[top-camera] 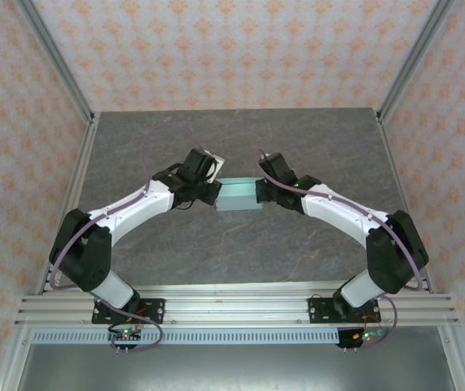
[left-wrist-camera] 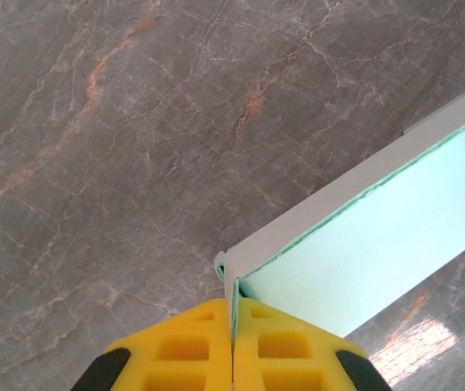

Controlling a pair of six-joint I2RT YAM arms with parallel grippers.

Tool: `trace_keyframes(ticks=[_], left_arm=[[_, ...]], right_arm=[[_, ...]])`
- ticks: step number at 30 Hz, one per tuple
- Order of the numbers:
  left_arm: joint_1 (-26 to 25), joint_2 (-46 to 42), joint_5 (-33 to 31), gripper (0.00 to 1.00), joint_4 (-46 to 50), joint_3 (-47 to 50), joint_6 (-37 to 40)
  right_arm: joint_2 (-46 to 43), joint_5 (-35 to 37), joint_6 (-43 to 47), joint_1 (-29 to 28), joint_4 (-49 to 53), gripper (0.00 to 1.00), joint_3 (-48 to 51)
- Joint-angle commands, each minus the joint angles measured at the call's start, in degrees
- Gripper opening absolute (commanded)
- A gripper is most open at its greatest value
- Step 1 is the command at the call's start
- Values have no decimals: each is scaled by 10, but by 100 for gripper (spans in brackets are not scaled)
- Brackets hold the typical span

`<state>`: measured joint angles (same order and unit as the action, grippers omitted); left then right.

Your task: Fold the paper box

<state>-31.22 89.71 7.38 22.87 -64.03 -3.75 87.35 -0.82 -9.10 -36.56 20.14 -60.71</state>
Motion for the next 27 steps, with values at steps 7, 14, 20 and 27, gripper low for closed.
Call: trace_keyframes(ticks=[7, 14, 20, 27], left_arm=[[-44, 19, -64, 0, -30, -25, -127], [-52, 31, -96, 0, -13, -44, -208], [-53, 16, -114, 0, -11, -41, -206], [-48, 3, -144, 18, 21, -50, -176]], right_arm=[[9, 1, -20, -16, 1, 0, 0], [6, 3, -24, -19, -4, 0, 8], [0, 35, -17, -19, 3, 0, 11], [-1, 51, -9, -19, 12, 0, 3]])
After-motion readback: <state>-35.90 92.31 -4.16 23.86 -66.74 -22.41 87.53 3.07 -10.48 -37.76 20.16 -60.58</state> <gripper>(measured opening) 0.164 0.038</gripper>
